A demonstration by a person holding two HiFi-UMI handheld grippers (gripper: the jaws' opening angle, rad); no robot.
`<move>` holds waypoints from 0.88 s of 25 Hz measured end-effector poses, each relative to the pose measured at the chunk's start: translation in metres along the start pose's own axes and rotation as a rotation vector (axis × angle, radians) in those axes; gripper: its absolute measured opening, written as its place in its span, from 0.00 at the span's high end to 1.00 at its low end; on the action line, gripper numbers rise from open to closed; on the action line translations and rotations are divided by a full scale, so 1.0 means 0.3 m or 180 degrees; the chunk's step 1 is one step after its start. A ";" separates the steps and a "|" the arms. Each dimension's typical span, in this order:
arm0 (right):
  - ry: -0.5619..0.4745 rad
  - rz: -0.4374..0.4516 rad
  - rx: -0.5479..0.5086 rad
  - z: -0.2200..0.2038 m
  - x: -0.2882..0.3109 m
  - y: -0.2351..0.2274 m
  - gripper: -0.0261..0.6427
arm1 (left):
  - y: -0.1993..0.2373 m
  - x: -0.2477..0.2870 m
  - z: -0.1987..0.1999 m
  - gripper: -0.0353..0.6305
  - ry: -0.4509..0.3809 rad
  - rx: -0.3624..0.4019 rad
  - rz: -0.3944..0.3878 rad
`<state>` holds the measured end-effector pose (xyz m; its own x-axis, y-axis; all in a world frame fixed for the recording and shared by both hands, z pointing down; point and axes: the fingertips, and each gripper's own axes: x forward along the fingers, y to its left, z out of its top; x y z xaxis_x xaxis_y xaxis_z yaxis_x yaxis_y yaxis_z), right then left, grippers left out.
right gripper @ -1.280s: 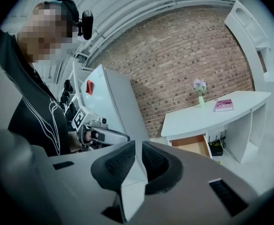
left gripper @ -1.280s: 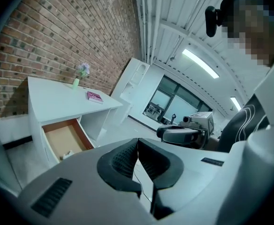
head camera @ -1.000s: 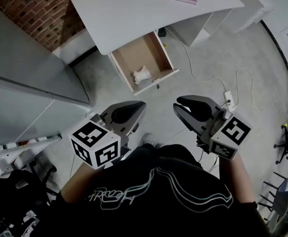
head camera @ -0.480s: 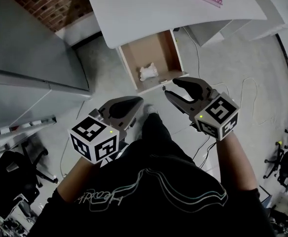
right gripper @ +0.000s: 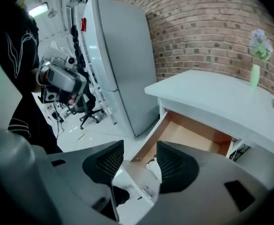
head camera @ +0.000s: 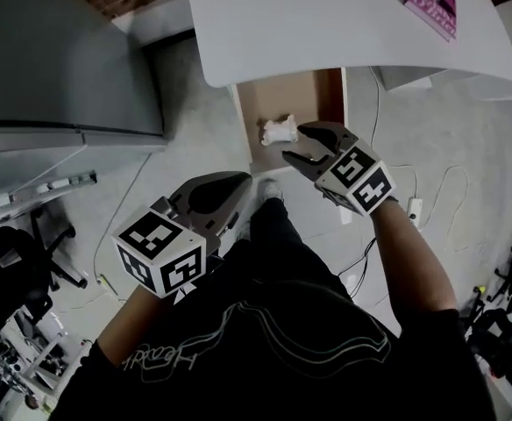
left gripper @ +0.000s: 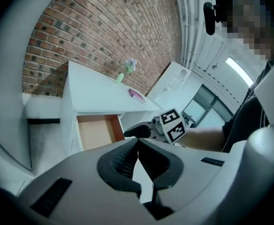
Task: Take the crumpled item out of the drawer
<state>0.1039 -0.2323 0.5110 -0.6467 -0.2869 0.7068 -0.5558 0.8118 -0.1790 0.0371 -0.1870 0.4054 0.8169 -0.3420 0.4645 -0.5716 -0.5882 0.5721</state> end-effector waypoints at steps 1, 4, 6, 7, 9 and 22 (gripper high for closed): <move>0.0069 0.0014 -0.0053 -0.016 0.044 -0.021 0.64 | 0.024 0.003 -0.003 0.91 -0.0002 -0.0025 0.0028; 0.0301 0.0077 -0.0222 -0.081 0.152 -0.076 0.64 | 0.086 0.020 -0.024 0.91 -0.0022 -0.0154 0.0139; 0.0451 0.0133 -0.0315 -0.129 0.209 -0.101 0.64 | 0.117 0.035 -0.045 0.91 -0.0025 -0.0258 0.0209; 0.0509 0.0159 -0.0351 -0.150 0.236 -0.110 0.64 | 0.132 0.043 -0.057 0.91 -0.0022 -0.0298 0.0238; 0.0612 0.0213 -0.0430 -0.190 0.293 -0.129 0.64 | 0.167 0.060 -0.083 0.91 -0.0011 -0.0361 0.0281; 0.1150 0.0220 -0.0933 -0.409 0.577 -0.257 0.64 | 0.350 0.117 -0.233 0.91 -0.0015 -0.0712 0.0521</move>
<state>0.0987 -0.2821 0.7311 -0.4248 -0.0739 0.9022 -0.3132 0.9471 -0.0699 0.0004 -0.2095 0.5289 0.7124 -0.4228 0.5602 -0.6984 -0.3486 0.6250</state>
